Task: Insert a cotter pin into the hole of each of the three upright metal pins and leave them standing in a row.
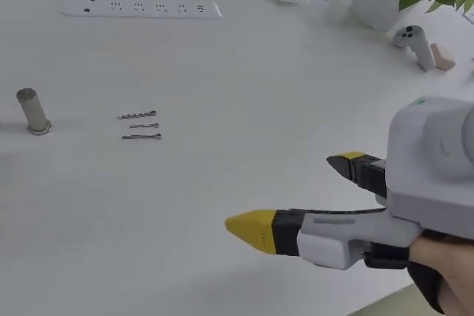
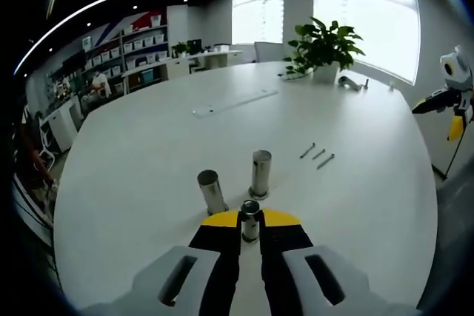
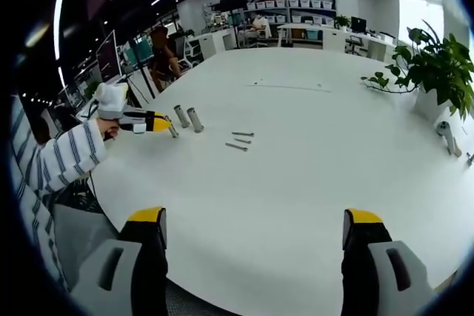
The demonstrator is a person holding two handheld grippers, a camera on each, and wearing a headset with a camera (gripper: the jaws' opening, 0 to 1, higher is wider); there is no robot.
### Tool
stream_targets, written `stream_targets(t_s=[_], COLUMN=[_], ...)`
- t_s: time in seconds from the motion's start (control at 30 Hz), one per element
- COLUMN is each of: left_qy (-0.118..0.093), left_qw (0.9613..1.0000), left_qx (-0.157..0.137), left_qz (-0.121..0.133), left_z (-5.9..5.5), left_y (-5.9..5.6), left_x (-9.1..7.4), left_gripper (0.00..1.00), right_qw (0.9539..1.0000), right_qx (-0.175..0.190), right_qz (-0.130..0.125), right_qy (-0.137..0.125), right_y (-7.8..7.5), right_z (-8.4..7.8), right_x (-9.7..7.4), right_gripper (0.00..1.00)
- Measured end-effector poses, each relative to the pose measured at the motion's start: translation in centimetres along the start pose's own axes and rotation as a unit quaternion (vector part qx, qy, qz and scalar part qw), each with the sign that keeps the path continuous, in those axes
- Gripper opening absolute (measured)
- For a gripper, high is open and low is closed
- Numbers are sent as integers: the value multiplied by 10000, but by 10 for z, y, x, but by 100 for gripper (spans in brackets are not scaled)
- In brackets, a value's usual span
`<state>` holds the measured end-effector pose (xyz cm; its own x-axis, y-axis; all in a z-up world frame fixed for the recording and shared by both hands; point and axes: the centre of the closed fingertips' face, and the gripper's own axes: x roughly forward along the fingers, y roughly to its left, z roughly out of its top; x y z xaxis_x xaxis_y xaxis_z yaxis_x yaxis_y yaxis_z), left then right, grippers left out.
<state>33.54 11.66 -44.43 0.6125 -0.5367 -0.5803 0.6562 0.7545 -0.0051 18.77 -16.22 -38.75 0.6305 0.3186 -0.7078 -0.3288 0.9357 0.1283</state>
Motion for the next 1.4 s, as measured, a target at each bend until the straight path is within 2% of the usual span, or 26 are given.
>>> stream_targets(t_s=[0.5, 0.7, 0.83, 1.07, 1.27, 1.37, 1.4], left_qy=[-174, -220, -324, -468, -510, -472, -483], left_qw=[9998, 9997, 9993, 9982, 9976, 9983, 9983], left_qx=[-60, 58, 113, 274, 390, 54, 96], left_qz=[-116, -76, -163, -257, -273, -343, -327], left_z=[18, 24, 30, 39, 39, 33, 31], left_y=[-26, -34, -44, -59, -73, -77, -77], left_x=[-23, -35, -45, -54, -61, -64, -65], left_gripper=[5, 5, 5, 5, 5, 5, 5], right_qw=[9995, 9989, 9987, 9985, 9980, 9974, 9973], right_qx=[-131, -104, -110, -150, -211, -233, -265], right_qz=[258, 416, 437, 408, 423, 535, 555], right_qy=[-124, -214, -252, -338, -418, -422, -407], right_y=[10, 18, 19, 21, 26, 36, 38], right_z=[7, 4, 2, -1, -4, -8, -9], right_x=[-1, -5, -10, -23, -30, -29, -29], right_gripper=[98, 98, 97, 97, 97, 97, 97])
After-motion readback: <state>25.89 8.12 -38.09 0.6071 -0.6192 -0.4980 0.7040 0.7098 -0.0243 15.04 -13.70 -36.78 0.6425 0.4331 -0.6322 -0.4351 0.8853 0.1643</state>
